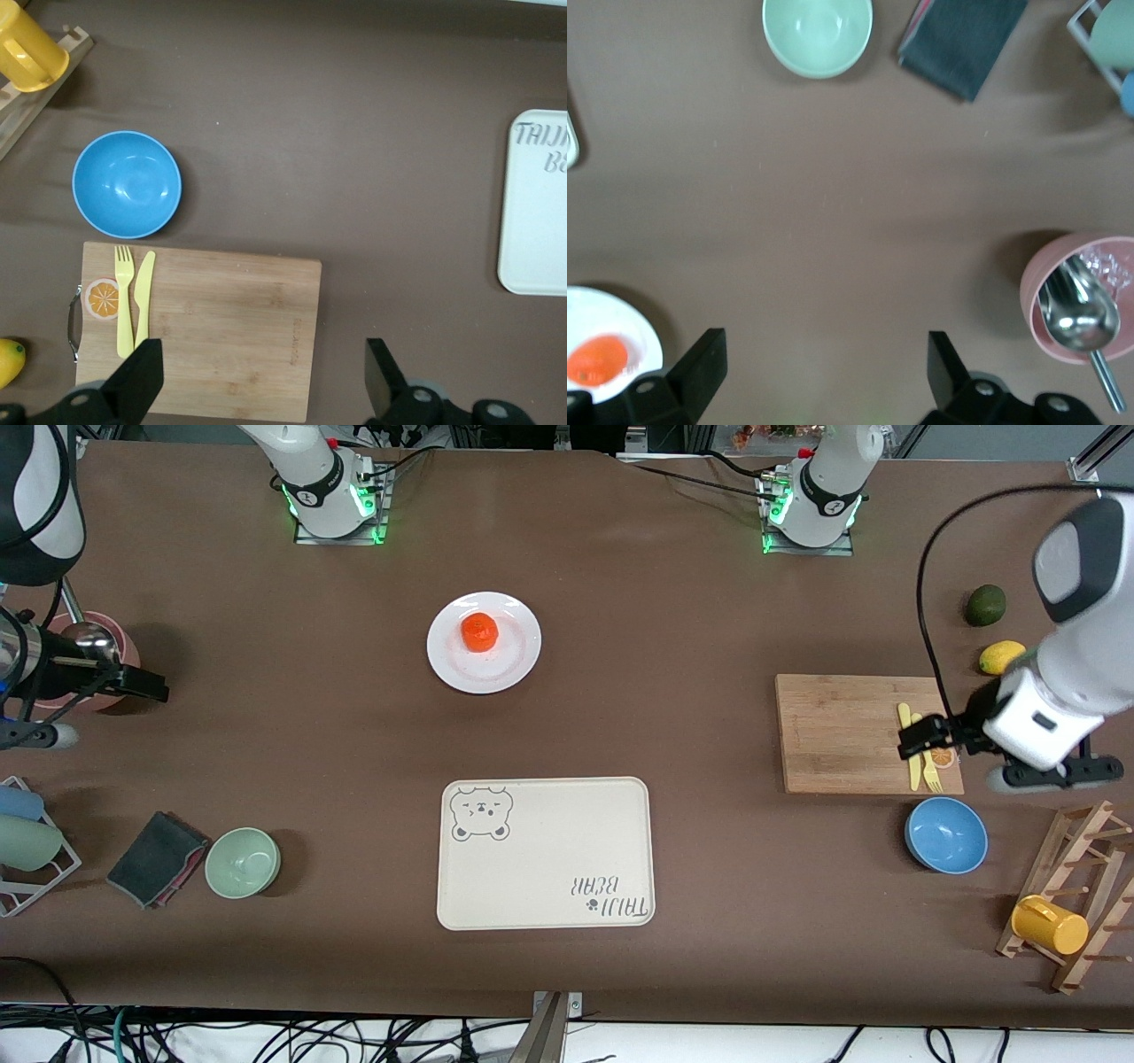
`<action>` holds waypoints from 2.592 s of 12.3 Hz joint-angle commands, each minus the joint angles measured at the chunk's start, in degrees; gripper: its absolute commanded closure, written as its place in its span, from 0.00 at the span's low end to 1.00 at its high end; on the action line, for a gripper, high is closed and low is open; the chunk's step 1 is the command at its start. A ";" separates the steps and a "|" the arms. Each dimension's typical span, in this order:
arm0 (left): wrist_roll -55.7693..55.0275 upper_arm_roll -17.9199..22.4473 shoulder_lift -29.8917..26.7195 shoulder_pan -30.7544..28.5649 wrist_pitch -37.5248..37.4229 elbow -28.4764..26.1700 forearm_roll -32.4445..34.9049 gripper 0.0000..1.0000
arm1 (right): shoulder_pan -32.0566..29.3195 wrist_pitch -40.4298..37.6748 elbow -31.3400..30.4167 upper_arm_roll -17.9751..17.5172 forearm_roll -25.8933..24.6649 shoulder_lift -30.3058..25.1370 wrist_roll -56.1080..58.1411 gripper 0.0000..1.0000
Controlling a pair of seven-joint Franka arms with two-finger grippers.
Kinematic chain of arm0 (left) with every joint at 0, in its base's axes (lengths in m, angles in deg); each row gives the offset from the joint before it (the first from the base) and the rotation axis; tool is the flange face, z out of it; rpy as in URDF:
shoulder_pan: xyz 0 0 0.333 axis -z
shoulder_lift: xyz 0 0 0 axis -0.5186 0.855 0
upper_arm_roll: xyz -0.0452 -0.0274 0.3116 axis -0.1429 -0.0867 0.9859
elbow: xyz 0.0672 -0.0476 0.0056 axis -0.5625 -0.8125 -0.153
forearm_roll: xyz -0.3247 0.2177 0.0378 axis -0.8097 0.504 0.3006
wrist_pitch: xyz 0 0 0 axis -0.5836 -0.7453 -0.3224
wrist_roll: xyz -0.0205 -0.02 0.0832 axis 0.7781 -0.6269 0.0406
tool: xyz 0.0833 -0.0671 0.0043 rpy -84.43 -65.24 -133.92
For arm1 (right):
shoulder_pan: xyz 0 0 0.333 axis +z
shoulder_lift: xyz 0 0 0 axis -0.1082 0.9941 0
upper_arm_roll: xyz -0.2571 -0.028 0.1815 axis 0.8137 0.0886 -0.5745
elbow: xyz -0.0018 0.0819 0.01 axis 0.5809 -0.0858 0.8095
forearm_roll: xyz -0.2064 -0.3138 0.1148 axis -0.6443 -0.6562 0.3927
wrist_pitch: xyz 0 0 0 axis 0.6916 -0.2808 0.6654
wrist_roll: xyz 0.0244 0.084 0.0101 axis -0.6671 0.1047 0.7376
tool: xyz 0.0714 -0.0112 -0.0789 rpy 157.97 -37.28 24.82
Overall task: Place orange and plate with both arms
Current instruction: 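Withdraw the left gripper to rest while the right gripper reaches out, then move the right gripper to the plate rim and grasp it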
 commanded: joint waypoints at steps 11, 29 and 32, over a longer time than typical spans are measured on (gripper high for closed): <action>17.17 14.06 -12.49 6.64 -17.11 -0.12 -4.35 0.00 | 0.03 30.29 -46.43 -7.83 30.47 -19.50 6.28 0.00; 18.04 12.92 -9.15 5.59 -18.26 2.53 -0.39 0.00 | 0.12 59.39 -58.31 -24.45 86.15 1.51 56.05 0.01; 17.96 12.92 -8.88 5.85 -18.26 2.53 -0.39 0.00 | 0.12 58.95 -60.85 -24.45 88.78 1.17 56.14 0.08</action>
